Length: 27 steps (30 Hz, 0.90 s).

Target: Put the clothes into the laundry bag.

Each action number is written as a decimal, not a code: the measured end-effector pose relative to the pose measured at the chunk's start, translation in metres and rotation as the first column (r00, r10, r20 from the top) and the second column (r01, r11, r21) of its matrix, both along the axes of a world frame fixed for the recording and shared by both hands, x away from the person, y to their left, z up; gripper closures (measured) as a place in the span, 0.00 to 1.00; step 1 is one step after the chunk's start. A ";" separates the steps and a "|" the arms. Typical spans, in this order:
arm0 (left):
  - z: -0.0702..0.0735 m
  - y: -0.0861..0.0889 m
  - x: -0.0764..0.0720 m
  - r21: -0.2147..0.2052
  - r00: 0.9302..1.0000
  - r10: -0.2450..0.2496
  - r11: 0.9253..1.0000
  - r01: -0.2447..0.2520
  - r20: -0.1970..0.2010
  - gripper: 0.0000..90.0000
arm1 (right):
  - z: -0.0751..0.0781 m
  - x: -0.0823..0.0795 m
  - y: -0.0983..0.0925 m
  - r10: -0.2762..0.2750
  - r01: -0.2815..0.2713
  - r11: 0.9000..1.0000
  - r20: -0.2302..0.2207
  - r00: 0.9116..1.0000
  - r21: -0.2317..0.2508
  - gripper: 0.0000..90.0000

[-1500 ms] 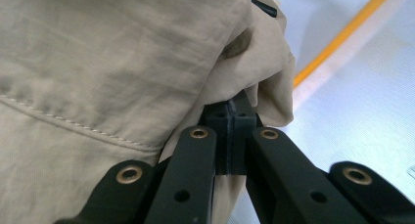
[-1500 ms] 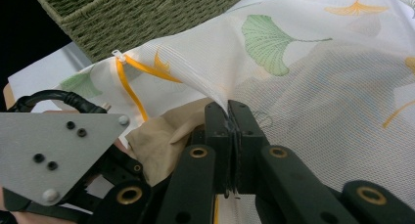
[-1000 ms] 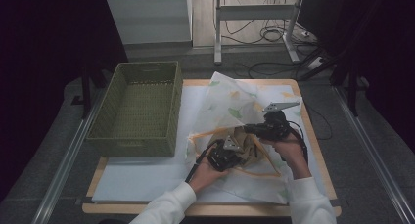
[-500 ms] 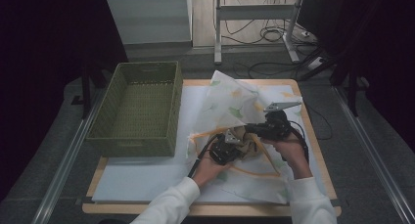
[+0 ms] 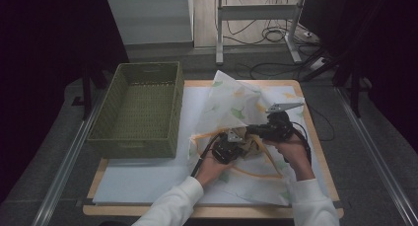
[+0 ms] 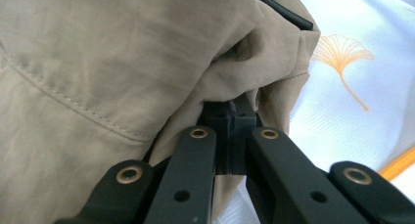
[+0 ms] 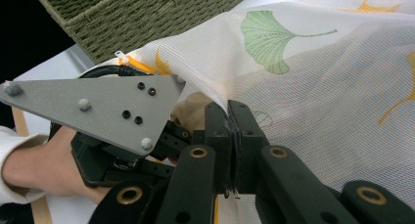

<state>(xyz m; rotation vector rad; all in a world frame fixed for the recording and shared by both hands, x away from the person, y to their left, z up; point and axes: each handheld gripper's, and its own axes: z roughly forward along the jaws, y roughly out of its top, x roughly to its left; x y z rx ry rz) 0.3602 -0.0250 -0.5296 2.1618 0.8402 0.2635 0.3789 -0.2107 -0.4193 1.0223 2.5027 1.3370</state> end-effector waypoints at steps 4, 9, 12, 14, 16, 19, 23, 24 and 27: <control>0.000 0.002 -0.003 -0.006 1.000 0.000 1.000 0.000 -0.007 1.00 | 0.000 0.000 0.000 0.000 0.000 1.000 0.001 1.000 -0.001 0.96; 0.002 0.006 -0.009 -0.006 1.000 -0.012 1.000 0.012 -0.017 1.00 | 0.000 0.000 0.000 -0.001 0.001 1.000 0.001 1.000 -0.001 0.96; 0.006 0.010 -0.018 -0.003 1.000 -0.029 1.000 0.029 -0.005 1.00 | 0.000 0.000 -0.001 0.000 0.000 1.000 -0.002 1.000 0.000 0.96; 0.009 0.016 -0.025 -0.007 0.999 -0.041 0.999 0.041 -0.006 1.00 | -0.001 0.001 -0.001 -0.003 0.003 1.000 -0.004 1.000 0.001 0.96; 0.012 0.024 -0.031 -0.021 0.999 -0.051 0.999 0.051 -0.009 1.00 | -0.001 0.000 -0.001 -0.006 0.006 1.000 -0.008 1.000 0.000 0.96; 0.016 0.039 -0.040 -0.048 0.999 -0.052 0.998 0.051 -0.015 1.00 | -0.002 0.000 0.000 -0.001 0.001 1.000 -0.005 1.000 -0.005 0.96; 0.017 0.061 -0.052 -0.074 0.999 -0.041 0.996 0.040 -0.022 1.00 | -0.004 0.000 0.003 0.003 -0.004 1.000 -0.010 1.000 -0.015 0.96; 0.017 0.064 -0.054 -0.077 0.999 -0.039 0.996 0.037 -0.025 1.00 | -0.005 0.000 0.004 0.004 -0.004 1.000 -0.010 1.000 -0.015 0.96; 0.022 0.077 -0.059 -0.096 0.999 -0.025 0.995 0.022 -0.026 1.00 | -0.006 0.000 0.004 0.007 -0.007 1.000 -0.019 1.000 -0.016 0.96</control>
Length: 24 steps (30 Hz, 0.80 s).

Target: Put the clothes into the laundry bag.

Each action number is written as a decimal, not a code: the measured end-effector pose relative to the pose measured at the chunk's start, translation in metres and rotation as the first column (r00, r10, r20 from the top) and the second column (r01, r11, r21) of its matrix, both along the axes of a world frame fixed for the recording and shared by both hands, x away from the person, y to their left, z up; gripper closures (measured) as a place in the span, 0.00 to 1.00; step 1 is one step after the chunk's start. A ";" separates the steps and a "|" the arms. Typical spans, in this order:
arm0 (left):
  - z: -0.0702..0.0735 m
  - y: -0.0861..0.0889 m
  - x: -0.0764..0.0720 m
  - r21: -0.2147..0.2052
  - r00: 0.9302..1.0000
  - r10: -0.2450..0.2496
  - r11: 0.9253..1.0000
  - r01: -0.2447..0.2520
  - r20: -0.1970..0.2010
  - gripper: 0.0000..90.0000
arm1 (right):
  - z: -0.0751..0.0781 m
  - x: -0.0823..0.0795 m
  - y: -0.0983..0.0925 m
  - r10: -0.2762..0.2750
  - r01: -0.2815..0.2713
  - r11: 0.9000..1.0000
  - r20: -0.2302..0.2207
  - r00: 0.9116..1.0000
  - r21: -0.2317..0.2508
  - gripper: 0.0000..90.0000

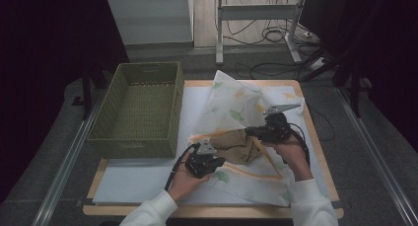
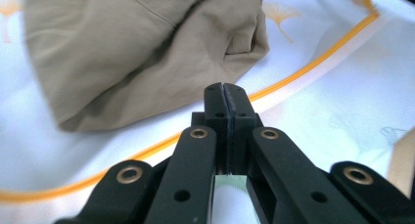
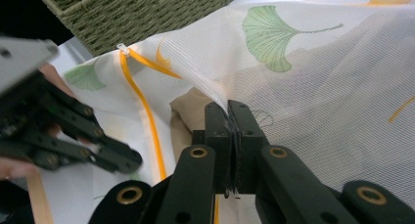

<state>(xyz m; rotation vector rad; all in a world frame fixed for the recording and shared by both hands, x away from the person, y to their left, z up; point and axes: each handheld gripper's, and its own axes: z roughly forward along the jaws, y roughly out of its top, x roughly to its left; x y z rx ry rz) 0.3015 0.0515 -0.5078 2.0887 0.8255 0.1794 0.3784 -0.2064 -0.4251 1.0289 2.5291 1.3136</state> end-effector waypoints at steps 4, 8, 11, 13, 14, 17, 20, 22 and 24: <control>0.005 0.013 -0.009 -0.021 1.000 0.006 1.000 -0.006 0.008 1.00 | 0.000 -0.002 0.001 0.006 -0.006 1.000 -0.003 1.000 -0.004 0.96; 0.004 0.025 -0.017 -0.027 1.000 0.023 0.999 -0.023 -0.005 1.00 | 0.000 -0.004 0.002 0.010 -0.010 1.000 0.000 1.000 -0.008 0.96; 0.001 0.029 -0.022 -0.037 0.999 0.031 0.999 -0.031 -0.020 1.00 | 0.000 -0.006 0.003 0.009 -0.009 1.000 -0.003 1.000 -0.011 0.96; -0.001 0.031 -0.024 -0.034 0.999 0.030 0.999 -0.031 -0.023 1.00 | 0.000 -0.007 0.003 0.009 -0.009 1.000 -0.004 1.000 -0.011 0.96; -0.002 0.032 -0.025 -0.032 0.999 0.031 0.999 -0.031 -0.025 1.00 | 0.000 -0.007 0.003 0.011 -0.011 1.000 -0.002 1.000 -0.012 0.96; -0.002 0.033 -0.025 -0.029 0.999 0.035 0.999 -0.035 -0.025 1.00 | 0.000 -0.008 0.003 0.014 -0.014 1.000 0.000 1.000 -0.015 0.96; -0.003 0.031 -0.025 -0.026 0.999 0.038 0.999 -0.039 -0.019 1.00 | 0.000 -0.009 0.003 0.015 -0.015 1.000 -0.003 1.000 -0.018 0.96; -0.004 0.028 -0.023 -0.013 0.999 0.038 0.999 -0.038 -0.012 1.00 | 0.000 -0.009 0.003 0.014 -0.014 1.000 -0.001 1.000 -0.018 0.96; -0.005 0.020 -0.021 0.009 1.000 0.029 1.000 -0.029 0.005 1.00 | 0.000 -0.009 0.003 0.014 -0.014 1.000 -0.002 1.000 -0.016 0.96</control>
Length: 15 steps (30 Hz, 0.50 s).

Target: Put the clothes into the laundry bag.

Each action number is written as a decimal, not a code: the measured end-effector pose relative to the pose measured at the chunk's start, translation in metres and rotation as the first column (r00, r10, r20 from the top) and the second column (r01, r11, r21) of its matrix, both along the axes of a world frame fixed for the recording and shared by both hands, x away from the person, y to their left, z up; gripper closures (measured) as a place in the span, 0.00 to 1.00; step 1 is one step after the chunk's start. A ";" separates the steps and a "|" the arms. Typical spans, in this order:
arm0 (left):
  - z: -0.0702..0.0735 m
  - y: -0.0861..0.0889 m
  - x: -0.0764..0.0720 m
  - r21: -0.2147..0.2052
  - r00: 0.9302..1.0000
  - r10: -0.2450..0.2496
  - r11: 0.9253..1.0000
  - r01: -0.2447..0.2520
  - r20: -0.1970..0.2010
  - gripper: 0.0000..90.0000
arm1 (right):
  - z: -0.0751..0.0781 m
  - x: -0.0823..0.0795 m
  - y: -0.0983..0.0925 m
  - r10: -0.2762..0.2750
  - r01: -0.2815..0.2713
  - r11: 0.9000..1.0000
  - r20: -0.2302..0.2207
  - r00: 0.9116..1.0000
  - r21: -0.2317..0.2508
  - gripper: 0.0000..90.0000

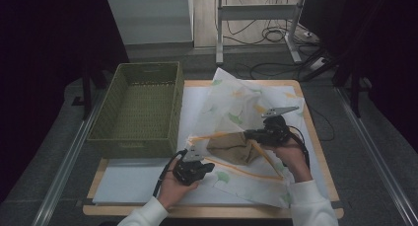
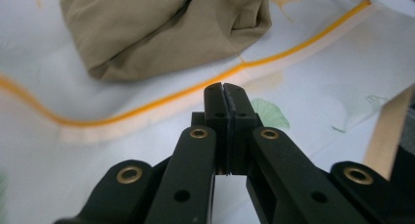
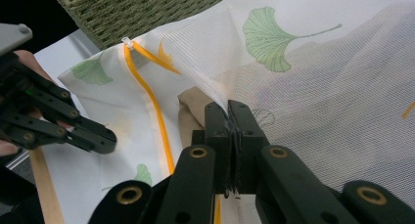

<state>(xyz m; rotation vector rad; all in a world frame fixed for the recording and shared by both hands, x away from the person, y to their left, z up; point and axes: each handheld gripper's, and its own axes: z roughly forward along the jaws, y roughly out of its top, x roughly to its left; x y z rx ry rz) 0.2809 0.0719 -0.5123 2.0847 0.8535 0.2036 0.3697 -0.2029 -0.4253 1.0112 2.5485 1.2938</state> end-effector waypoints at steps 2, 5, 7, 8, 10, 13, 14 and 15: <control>-0.002 -0.010 0.005 0.020 1.000 -0.008 1.000 0.008 0.015 1.00 | 0.000 0.000 0.000 0.003 -0.003 1.000 0.000 1.000 -0.003 0.96; -0.007 -0.028 0.016 0.069 0.999 -0.025 0.997 0.023 0.033 1.00 | -0.001 0.000 0.001 0.003 -0.003 1.000 -0.001 1.000 -0.005 0.96; -0.011 -0.037 0.022 0.099 0.998 -0.028 0.995 0.023 0.048 1.00 | -0.001 0.001 0.001 0.002 -0.002 1.000 -0.002 1.000 -0.004 0.96; -0.012 -0.041 0.026 0.105 0.998 -0.023 0.994 0.017 0.061 1.00 | -0.001 0.001 0.001 0.003 -0.003 1.000 -0.003 1.000 -0.004 0.96; -0.014 -0.048 0.032 0.119 0.997 -0.020 0.993 0.011 0.077 1.00 | -0.002 0.001 0.000 0.003 -0.003 1.000 -0.004 1.000 -0.002 0.96; -0.016 -0.056 0.042 0.125 0.997 -0.015 0.992 0.006 0.076 1.00 | -0.001 0.001 -0.001 0.001 -0.001 1.000 -0.007 1.000 0.004 0.96; -0.016 -0.058 0.044 0.125 0.997 -0.014 0.992 0.004 0.077 1.00 | -0.001 0.001 -0.002 0.001 -0.001 1.000 -0.006 1.000 0.004 0.96; -0.017 -0.060 0.046 0.128 0.997 -0.014 0.992 0.003 0.080 1.00 | -0.001 0.001 -0.002 0.000 0.000 1.000 -0.007 1.000 0.006 0.96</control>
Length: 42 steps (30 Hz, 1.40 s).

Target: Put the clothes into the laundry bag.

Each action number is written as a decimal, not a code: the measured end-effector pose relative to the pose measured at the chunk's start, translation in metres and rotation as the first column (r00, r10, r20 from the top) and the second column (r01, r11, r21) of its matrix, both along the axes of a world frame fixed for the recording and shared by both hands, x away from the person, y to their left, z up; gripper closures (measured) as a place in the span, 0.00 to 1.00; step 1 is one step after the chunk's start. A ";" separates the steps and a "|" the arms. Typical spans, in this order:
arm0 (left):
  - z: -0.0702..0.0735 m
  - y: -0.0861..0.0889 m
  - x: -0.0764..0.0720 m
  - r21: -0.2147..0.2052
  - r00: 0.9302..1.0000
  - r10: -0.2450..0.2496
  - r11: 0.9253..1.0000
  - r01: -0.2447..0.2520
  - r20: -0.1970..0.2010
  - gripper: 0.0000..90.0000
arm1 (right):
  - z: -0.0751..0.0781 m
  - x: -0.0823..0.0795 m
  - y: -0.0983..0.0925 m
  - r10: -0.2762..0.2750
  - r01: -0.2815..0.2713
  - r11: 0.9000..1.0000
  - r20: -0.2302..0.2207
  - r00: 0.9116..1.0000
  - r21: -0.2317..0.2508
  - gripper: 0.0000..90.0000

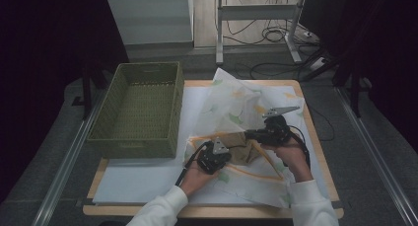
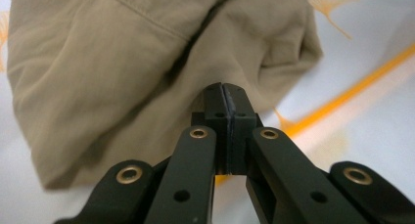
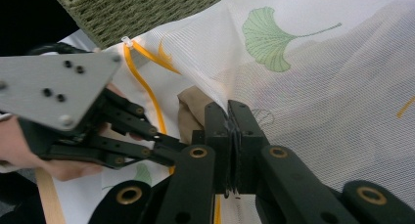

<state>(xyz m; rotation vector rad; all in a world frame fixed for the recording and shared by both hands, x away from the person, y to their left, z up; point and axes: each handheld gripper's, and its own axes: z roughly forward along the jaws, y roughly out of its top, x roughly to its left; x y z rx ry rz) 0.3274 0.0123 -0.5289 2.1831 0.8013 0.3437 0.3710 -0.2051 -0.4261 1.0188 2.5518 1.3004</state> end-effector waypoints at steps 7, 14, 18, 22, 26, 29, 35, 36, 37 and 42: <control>-0.006 -0.007 0.014 -0.009 0.999 0.040 0.999 -0.040 0.035 1.00 | 0.002 -0.001 0.000 0.004 -0.004 1.000 0.004 1.000 0.006 0.96; -0.005 -0.014 0.026 0.012 0.995 0.073 0.997 -0.074 0.069 1.00 | 0.003 -0.002 0.000 0.003 -0.004 1.000 0.005 1.000 0.010 0.96; -0.005 -0.016 0.032 0.004 0.994 0.087 0.996 -0.088 0.063 1.00 | 0.004 -0.001 -0.001 0.003 -0.003 1.000 0.006 1.000 0.010 0.96; -0.004 -0.014 0.032 -0.015 0.995 0.083 0.996 -0.083 0.046 1.00 | 0.003 0.000 -0.002 0.001 -0.001 1.000 0.004 1.000 0.013 0.96; -0.001 -0.009 0.026 -0.038 0.997 0.067 0.997 -0.066 0.023 1.00 | 0.001 0.000 -0.001 0.003 -0.003 1.000 0.000 1.000 0.009 0.96; 0.003 -0.003 0.016 -0.064 0.999 0.046 0.997 -0.045 0.010 1.00 | 0.001 0.000 -0.001 0.002 -0.002 1.000 0.002 1.000 0.007 0.96; 0.014 0.027 -0.013 -0.137 0.998 0.044 0.990 -0.038 0.041 1.00 | 0.000 0.000 0.000 0.000 0.000 1.000 -0.002 1.000 0.003 0.96; 0.015 0.031 -0.016 -0.148 0.998 0.049 0.988 -0.043 0.038 1.00 | 0.000 -0.001 0.000 0.002 -0.002 1.000 -0.002 1.000 0.001 0.96; 0.017 0.038 -0.020 -0.157 0.998 0.055 0.986 -0.050 0.031 1.00 | 0.000 0.000 0.001 0.003 -0.003 1.000 -0.002 1.000 -0.001 0.96; 0.027 0.061 -0.033 -0.214 0.998 0.068 0.975 -0.064 0.011 1.00 | -0.003 0.000 0.005 0.007 -0.007 1.000 -0.004 1.000 -0.014 0.96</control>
